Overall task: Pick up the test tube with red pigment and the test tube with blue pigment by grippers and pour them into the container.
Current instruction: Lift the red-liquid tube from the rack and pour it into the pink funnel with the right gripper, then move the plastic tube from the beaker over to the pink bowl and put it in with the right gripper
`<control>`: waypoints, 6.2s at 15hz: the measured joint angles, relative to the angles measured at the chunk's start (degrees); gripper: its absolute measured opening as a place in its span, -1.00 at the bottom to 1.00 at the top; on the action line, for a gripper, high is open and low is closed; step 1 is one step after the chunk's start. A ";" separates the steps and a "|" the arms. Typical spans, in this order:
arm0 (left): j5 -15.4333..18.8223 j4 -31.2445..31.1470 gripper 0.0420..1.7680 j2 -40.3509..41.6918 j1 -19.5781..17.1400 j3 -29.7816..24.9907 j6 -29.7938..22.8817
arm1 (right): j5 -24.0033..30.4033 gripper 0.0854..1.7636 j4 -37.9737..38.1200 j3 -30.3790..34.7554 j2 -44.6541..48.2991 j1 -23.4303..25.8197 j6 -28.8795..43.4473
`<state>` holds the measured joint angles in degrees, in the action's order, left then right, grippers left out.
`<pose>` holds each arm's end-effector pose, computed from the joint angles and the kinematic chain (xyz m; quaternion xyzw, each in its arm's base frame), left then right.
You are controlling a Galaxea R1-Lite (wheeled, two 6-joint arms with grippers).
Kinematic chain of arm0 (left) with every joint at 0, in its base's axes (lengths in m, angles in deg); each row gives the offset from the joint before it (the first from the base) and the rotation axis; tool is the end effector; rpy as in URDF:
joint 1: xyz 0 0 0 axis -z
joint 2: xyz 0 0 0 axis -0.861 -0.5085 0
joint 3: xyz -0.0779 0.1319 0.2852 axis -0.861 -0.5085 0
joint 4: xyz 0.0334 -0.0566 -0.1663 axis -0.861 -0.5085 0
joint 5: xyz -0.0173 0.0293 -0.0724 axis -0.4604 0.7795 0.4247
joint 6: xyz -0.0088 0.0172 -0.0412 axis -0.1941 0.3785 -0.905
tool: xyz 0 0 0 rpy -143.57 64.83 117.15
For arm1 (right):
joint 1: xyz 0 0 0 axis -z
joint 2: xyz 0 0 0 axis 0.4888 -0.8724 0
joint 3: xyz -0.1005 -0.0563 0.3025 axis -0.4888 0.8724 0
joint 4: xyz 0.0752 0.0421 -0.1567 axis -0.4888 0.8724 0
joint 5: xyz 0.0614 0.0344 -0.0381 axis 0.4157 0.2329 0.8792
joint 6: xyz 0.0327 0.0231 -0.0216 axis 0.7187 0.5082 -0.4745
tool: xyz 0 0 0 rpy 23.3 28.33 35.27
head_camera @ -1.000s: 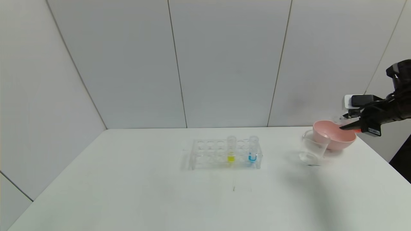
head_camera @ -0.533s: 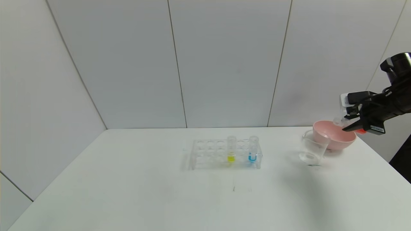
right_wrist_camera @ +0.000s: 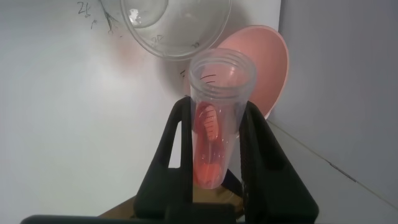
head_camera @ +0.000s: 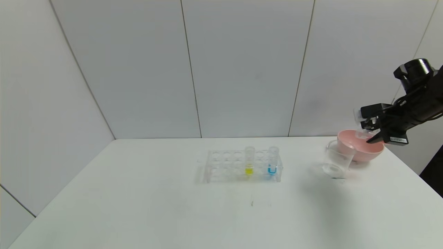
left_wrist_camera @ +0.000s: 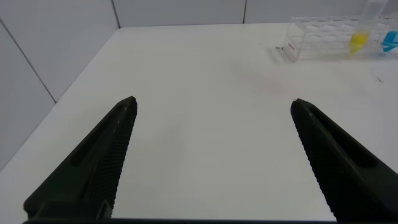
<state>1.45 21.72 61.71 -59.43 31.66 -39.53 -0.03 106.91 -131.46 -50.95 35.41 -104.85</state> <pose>-0.0361 0.0000 0.0755 -0.0001 0.0004 0.0000 1.0000 0.4014 -0.0391 0.2367 -0.5623 0.3443 0.3028 0.6882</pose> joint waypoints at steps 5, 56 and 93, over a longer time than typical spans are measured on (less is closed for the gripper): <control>0.00 0.00 1.00 0.00 0.00 0.00 0.00 | -4.28 -0.51 -0.26 -0.13 -0.04 -1.24 -0.83; 0.00 -0.02 1.00 0.00 0.00 0.00 0.00 | 14.86 -0.51 -22.59 -0.16 8.62 -9.14 48.62; 0.00 0.00 1.00 0.00 0.00 0.00 0.00 | 18.94 -0.51 -100.56 55.49 4.77 11.96 84.25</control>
<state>1.45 21.72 61.71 -59.43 31.66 -39.53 18.92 6.35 -75.97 -46.18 47.37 -20.60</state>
